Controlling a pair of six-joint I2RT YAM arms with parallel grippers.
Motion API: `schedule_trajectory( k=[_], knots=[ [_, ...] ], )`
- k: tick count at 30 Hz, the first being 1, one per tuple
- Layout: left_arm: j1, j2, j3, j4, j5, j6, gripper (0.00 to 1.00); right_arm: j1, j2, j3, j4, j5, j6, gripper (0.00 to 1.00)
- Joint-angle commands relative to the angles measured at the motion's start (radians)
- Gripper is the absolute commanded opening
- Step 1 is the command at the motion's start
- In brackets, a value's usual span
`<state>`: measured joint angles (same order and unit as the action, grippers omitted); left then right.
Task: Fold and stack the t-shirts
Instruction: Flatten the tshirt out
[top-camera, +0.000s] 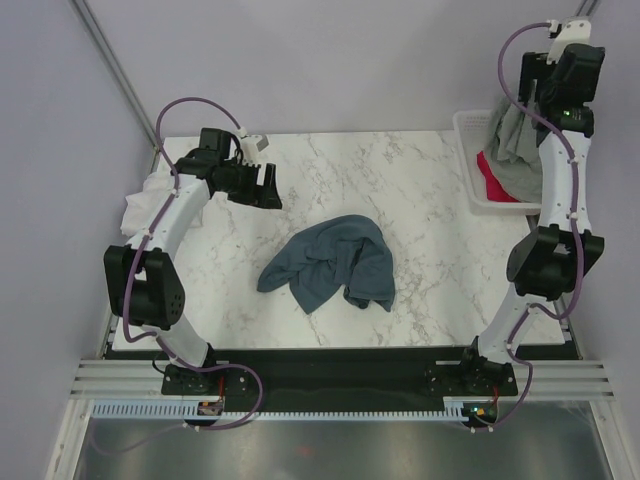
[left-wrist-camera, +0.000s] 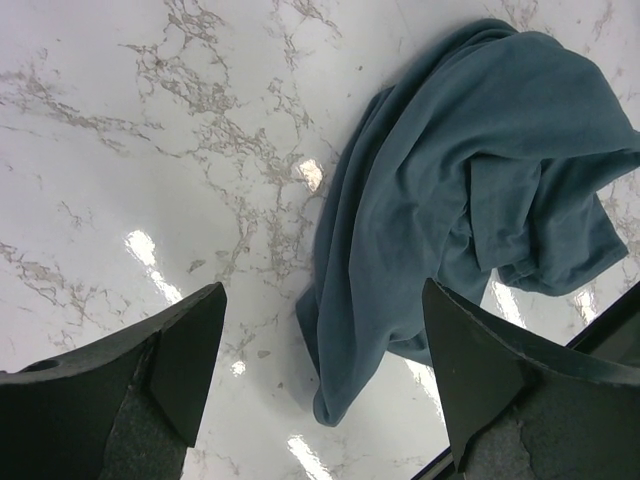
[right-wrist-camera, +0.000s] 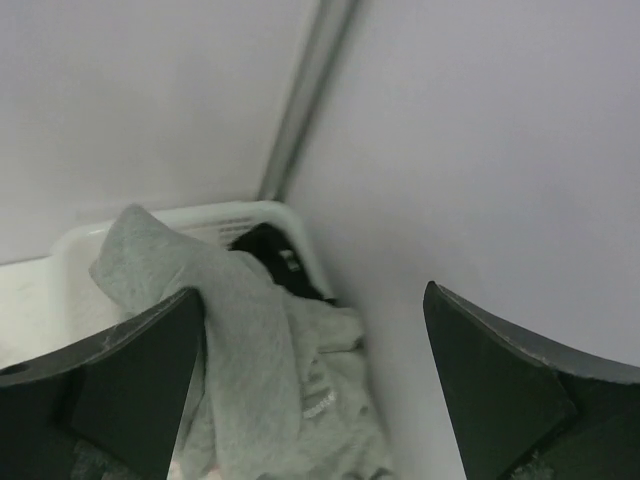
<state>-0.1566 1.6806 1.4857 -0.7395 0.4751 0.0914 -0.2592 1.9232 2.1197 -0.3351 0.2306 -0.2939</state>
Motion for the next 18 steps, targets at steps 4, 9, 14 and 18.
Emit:
schedule_trajectory(
  k=[4, 9, 14, 18],
  knots=[
    [-0.026, -0.022, 0.027, -0.001, 0.048, 0.011, 0.9, 0.014, -0.164, -0.127, -0.062, -0.66, 0.35, 0.98],
    [-0.037, -0.002, 0.01, -0.001, -0.019, 0.011, 0.91, 0.089, -0.171, -0.41, -0.053, -1.134, 0.539, 0.98],
    [-0.043, -0.033, -0.068, -0.003, -0.009, 0.013, 0.91, 0.23, -0.191, -0.57, -0.191, -1.045, 0.246, 0.98],
    [-0.052, -0.051, -0.188, -0.003, -0.009, 0.013, 0.91, 0.359, -0.182, -0.661, -0.389, -0.955, 0.021, 0.94]
  ],
)
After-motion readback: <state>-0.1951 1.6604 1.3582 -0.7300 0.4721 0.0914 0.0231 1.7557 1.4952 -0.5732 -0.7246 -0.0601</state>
